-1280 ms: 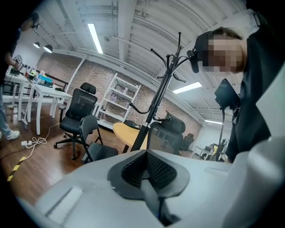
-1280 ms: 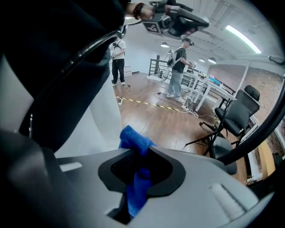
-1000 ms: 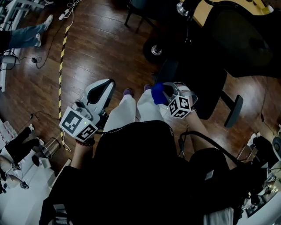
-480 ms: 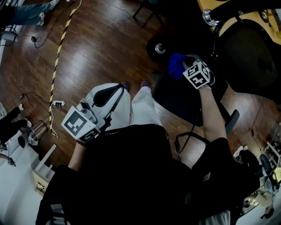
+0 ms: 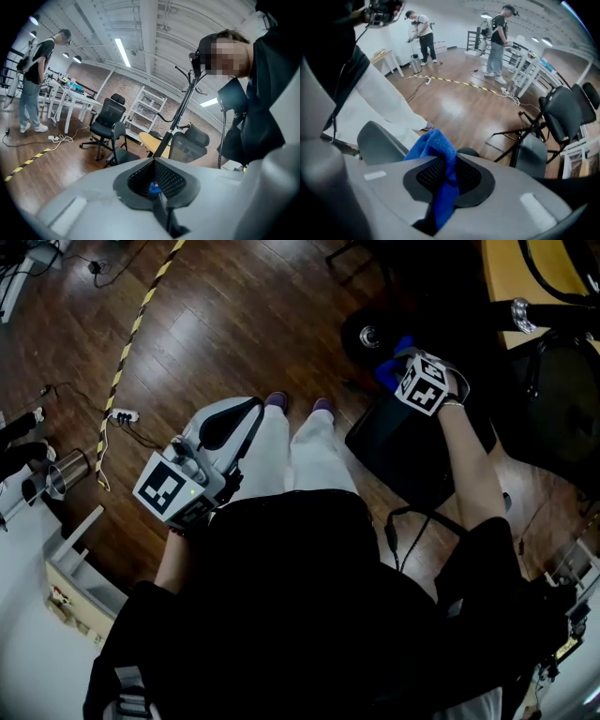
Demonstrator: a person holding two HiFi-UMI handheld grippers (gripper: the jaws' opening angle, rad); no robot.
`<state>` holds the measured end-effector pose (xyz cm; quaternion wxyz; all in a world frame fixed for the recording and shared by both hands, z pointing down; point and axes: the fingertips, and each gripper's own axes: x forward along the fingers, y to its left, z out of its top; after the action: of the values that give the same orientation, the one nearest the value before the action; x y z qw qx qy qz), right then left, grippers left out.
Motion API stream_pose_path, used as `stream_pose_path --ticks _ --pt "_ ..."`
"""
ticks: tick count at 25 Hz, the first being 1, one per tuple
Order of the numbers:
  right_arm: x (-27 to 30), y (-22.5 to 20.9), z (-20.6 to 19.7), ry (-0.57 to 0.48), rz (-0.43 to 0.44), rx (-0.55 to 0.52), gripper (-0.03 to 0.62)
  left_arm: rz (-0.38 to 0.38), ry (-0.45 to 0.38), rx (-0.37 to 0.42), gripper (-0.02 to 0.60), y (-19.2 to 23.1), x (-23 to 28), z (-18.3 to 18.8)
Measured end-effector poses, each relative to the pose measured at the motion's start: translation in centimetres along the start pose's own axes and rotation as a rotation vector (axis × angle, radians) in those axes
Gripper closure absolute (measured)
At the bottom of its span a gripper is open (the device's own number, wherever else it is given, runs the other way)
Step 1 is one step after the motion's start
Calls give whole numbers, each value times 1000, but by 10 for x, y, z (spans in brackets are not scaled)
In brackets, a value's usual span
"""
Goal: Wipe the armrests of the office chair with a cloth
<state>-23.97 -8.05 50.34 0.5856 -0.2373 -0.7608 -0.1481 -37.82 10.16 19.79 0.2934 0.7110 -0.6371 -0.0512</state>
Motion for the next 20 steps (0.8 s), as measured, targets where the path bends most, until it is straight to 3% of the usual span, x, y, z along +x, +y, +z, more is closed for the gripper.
stream_pose_path --ticks 5,13,15,20 --pt "6 91 57 -2 38 -185 549 10 -32 -2 581 10 -23 14" --pt "-13 224 95 -118 55 -206 548 -55 6 13 581 19 -28 29" --pt "-18 242 92 -127 50 -181 548 -84 22 32 581 14 -19 34" --pt "-18 266 59 -175 76 44 548 -164 75 85 581 -6 23 35"
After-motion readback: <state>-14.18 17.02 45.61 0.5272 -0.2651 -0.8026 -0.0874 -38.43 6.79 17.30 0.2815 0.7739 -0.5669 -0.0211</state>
